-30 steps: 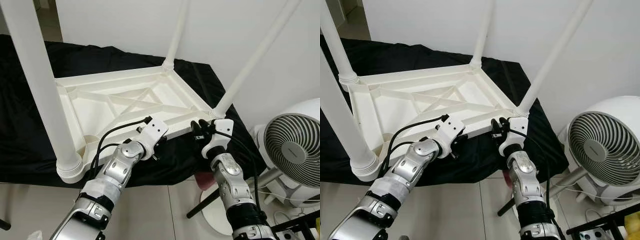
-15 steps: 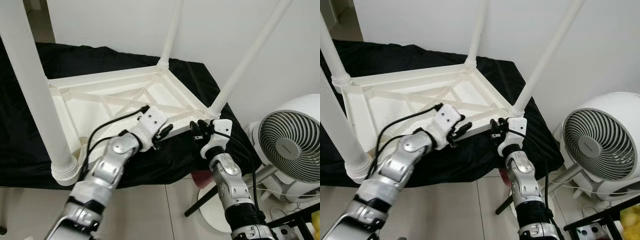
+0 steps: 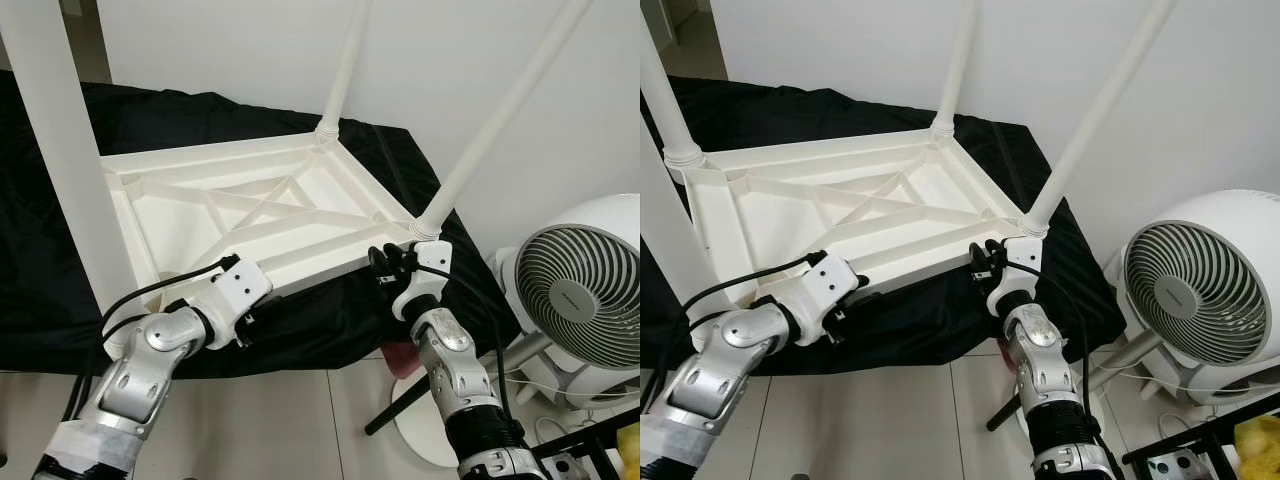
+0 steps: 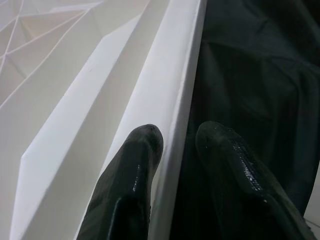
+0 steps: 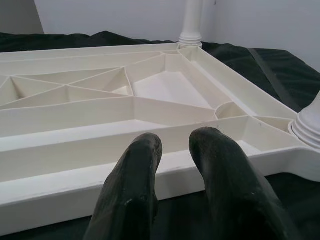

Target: Building children table

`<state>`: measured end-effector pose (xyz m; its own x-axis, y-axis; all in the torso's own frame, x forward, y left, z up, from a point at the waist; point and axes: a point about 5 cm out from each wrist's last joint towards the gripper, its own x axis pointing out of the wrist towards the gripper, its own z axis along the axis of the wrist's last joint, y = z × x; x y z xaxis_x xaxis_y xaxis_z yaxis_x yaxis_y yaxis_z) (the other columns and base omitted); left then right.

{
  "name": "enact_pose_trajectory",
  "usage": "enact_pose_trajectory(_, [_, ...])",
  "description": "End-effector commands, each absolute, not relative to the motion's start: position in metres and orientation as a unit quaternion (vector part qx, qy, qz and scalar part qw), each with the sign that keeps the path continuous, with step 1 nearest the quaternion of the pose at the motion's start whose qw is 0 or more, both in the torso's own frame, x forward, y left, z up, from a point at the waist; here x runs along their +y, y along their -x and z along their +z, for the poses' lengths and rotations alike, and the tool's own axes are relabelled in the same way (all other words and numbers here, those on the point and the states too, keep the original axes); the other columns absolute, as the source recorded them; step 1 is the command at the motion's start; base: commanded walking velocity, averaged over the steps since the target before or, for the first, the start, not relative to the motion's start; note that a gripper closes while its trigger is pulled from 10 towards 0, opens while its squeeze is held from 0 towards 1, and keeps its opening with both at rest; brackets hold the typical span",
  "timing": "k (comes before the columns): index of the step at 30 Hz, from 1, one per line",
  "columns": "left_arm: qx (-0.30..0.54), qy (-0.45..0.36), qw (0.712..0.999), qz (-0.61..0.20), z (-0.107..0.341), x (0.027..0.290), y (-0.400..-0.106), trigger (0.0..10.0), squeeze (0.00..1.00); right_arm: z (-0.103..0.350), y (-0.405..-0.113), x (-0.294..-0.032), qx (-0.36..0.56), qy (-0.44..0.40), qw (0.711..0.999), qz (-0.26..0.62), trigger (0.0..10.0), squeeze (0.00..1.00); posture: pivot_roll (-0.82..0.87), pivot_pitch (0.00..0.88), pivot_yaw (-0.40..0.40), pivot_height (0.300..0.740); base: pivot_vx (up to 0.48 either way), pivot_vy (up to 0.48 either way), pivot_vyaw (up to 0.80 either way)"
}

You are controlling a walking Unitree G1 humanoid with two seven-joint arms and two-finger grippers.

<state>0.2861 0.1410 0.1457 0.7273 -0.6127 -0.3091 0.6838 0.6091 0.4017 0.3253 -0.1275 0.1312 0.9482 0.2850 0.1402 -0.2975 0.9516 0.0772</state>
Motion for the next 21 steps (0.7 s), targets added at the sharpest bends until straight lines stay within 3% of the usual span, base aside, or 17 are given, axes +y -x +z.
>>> enact_pose_trajectory(1, [0.088, -0.253, 0.893, -0.362, 0.140, 0.141, -0.283, 10.0, 0.00, 0.128, -0.326, -0.130, -0.054, -0.042, 0.987, 0.148, 10.0, 0.00, 0.06, 0.023, -0.198, 0.740, 0.000, 0.000, 0.00])
enact_pose_trajectory(7, [0.112, -0.270, 0.894, -0.341, 0.137, 0.146, -0.286, 10.0, 0.00, 0.128, -0.325, -0.130, -0.054, -0.041, 0.986, 0.150, 10.0, 0.00, 0.06, 0.022, -0.195, 0.740, 0.000, 0.000, 0.00])
enact_pose_trajectory(8, [0.113, -0.269, 0.896, -0.334, 0.137, 0.146, -0.289, 4.2, 0.00, 0.128, -0.325, -0.132, -0.054, -0.040, 0.987, 0.147, 10.0, 0.00, 0.05, 0.022, -0.192, 0.740, 0.000, 0.000, 0.00])
enact_pose_trajectory(9, [0.113, -0.269, 0.896, -0.334, 0.137, 0.146, -0.289, 4.2, 0.00, 0.128, -0.325, -0.132, -0.054, -0.040, 0.987, 0.147, 10.0, 0.00, 0.05, 0.022, -0.192, 0.740, 0.000, 0.000, 0.00])
enact_pose_trajectory(10, [0.119, -0.267, 0.898, -0.328, 0.136, 0.145, -0.291, 2.2, 0.00, 0.129, -0.325, -0.133, -0.055, -0.040, 0.987, 0.144, 10.0, 0.00, 0.04, 0.025, -0.190, 0.740, 0.000, 0.000, 0.00])
enact_pose_trajectory(12, [0.119, -0.267, 0.898, -0.328, 0.136, 0.145, -0.291, 2.2, 0.00, 0.129, -0.325, -0.133, -0.055, -0.040, 0.987, 0.144, 10.0, 0.00, 0.04, 0.025, -0.190, 0.740, 0.000, 0.000, 0.00])
enact_pose_trajectory(13, [0.120, -0.269, 0.898, -0.327, 0.135, 0.143, -0.294, 0.0, 0.00, 0.129, -0.325, -0.134, -0.056, -0.039, 0.988, 0.142, 10.0, 0.00, 0.04, 0.026, -0.189, 0.740, 0.000, 0.000, 0.00])
enact_pose_trajectory(21, [0.099, -0.283, 0.899, -0.320, 0.139, 0.126, -0.304, 0.0, 0.00, 0.129, -0.324, -0.138, -0.058, -0.041, 0.989, 0.130, 10.0, 0.00, 0.02, 0.031, -0.184, 0.740, 0.000, 0.000, 0.00])
